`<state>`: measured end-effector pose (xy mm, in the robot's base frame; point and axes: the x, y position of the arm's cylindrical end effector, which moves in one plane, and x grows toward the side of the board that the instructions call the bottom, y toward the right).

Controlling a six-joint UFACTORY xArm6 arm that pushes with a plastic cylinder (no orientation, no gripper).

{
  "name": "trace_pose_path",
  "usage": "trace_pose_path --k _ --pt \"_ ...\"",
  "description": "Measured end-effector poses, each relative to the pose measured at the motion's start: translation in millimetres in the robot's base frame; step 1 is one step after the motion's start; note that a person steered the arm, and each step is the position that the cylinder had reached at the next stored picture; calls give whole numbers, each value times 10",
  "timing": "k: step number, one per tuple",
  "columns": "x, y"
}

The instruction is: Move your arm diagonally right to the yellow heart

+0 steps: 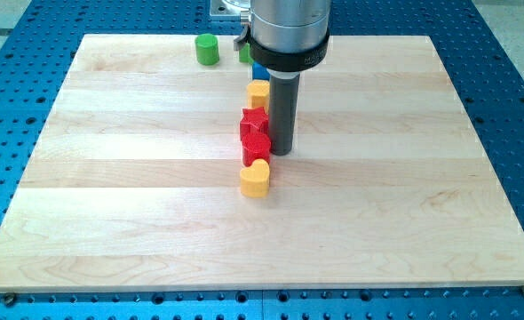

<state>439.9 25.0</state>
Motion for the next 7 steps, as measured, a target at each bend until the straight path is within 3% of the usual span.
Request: trace_pose_path --k 3,5,6,7 --pt "-4 106" --pt "289 529" --pt "336 479" --pt "731 247"
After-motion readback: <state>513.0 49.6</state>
